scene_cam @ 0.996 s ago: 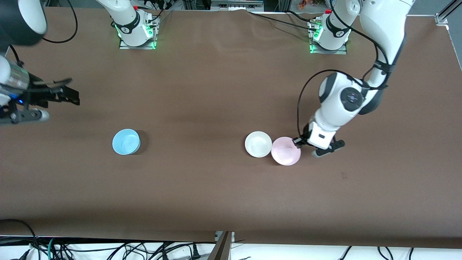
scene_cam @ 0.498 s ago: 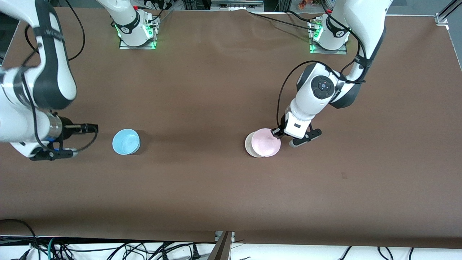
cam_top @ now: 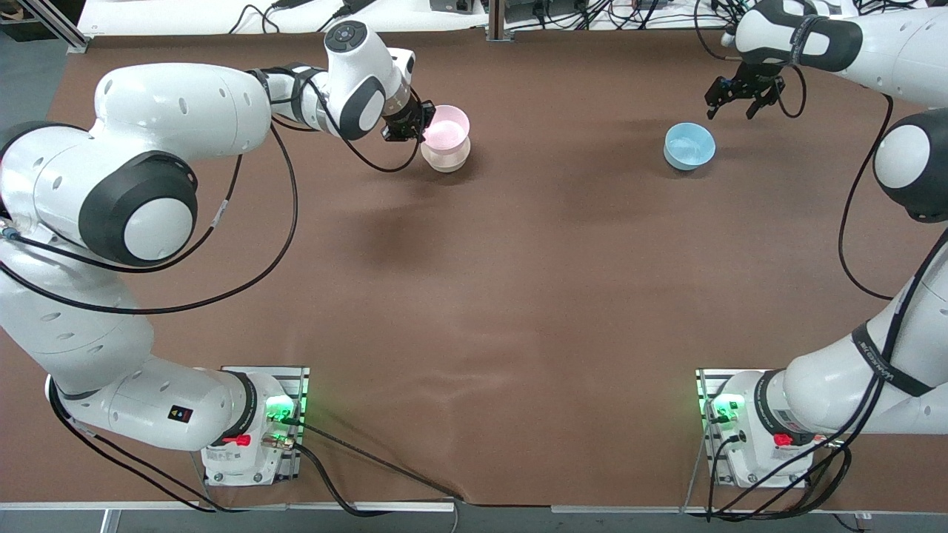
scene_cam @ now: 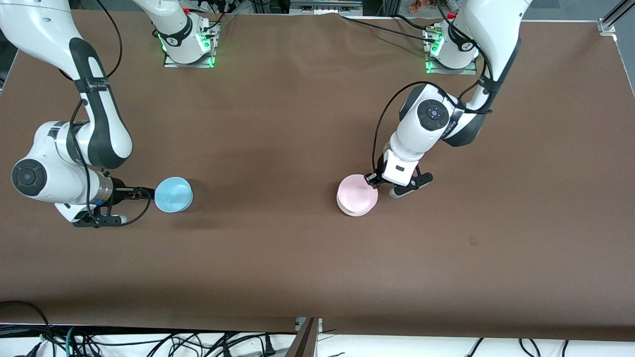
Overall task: Stack pink and blue bowls on white bowl
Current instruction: 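Hold the pink bowl while the right gripper grasps the blue bowl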
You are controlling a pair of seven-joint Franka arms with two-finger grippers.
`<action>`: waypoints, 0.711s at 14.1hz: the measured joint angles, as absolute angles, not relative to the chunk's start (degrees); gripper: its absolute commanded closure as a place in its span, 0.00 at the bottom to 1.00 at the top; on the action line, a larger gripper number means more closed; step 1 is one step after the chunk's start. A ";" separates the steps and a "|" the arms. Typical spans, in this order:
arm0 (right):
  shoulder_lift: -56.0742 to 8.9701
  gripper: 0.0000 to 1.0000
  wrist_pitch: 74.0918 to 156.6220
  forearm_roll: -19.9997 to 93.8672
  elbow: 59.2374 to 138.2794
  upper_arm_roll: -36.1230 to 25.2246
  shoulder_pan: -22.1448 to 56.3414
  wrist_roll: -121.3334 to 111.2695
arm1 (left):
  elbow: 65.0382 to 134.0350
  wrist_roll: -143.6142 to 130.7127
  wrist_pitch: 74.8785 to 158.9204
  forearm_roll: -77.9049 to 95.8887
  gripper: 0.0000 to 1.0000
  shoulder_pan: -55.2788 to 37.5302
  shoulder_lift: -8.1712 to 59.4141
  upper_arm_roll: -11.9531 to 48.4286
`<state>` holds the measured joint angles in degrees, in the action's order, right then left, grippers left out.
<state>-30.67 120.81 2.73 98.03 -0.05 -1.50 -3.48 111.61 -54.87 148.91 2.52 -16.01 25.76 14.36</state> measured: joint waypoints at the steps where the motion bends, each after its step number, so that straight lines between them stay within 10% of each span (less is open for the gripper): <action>1: -31.17 0.00 122.06 3.55 98.42 -0.05 -1.63 -3.48 | 111.79 -55.01 149.19 2.52 1.00 -16.22 25.92 14.36; 8: -34.32 0.03 130.97 4.27 101.28 0.00 -1.73 -3.48 | 112.29 -55.10 149.95 2.52 1.00 -16.31 26.82 14.22; 10: -34.33 0.27 131.05 4.56 101.45 0.05 -1.72 -3.48 | 112.99 -55.10 152.07 2.52 1.00 -16.31 26.99 14.22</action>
<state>-34.33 131.05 4.56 101.45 0.05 -1.72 -3.48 112.99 -55.10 152.07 2.52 -16.31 26.99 14.22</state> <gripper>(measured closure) 0.031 0.974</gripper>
